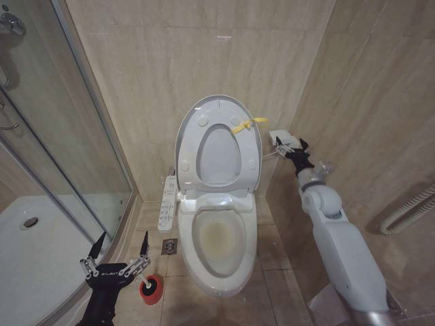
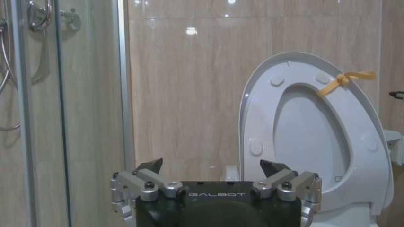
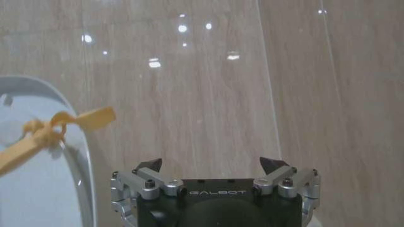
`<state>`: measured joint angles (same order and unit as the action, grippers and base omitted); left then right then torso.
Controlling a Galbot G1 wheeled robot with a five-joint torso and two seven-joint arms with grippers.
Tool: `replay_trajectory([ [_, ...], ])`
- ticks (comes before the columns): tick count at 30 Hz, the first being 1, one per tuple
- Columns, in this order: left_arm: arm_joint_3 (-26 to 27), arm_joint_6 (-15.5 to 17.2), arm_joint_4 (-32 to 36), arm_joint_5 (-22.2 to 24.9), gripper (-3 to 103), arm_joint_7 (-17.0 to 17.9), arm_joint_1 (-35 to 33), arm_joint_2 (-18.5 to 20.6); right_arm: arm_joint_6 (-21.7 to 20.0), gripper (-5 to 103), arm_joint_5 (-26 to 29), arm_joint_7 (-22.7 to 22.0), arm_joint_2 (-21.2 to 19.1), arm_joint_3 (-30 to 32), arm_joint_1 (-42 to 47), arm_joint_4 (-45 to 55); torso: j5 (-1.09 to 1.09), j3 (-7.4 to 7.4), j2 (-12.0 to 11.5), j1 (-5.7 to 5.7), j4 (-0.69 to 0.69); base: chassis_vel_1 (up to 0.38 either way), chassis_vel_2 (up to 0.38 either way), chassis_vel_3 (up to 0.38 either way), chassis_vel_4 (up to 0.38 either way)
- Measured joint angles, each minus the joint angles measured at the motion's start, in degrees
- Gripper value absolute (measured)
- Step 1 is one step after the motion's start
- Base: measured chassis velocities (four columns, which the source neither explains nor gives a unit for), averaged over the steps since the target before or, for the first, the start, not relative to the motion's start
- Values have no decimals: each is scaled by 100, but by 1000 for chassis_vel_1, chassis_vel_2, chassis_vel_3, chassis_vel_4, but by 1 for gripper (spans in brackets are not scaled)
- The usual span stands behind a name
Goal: Open the toilet lid, clean the toilet bowl with a toilet brush, close the toilet lid, and flush.
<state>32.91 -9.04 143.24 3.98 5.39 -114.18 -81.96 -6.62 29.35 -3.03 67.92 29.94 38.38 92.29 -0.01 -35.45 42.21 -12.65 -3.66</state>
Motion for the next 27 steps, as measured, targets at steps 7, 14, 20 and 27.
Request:
replay_trajectory([
  [7, 0, 0, 0, 0, 100, 0, 0, 0, 155, 100, -117, 57, 82, -90, -302, -270, 1, 0, 0, 0, 0, 0, 0, 0, 0],
  [14, 0, 0, 0, 0, 100, 0, 0, 0, 50, 100, -307, 56, 124, -62, -275, -165, 1, 0, 0, 1, -1, 0, 0, 0, 0],
  [20, 0, 0, 0, 0, 100, 0, 0, 0, 51, 100, -325, 73, 115, -51, -270, -142, 1, 1, 1, 1, 0, 0, 0, 0, 0],
  [27, 0, 0, 0, 0, 100, 0, 0, 0, 95, 100, -339, 160, 72, -36, -254, -140, 1, 1, 1, 2, 0, -53, 47, 51, -57],
])
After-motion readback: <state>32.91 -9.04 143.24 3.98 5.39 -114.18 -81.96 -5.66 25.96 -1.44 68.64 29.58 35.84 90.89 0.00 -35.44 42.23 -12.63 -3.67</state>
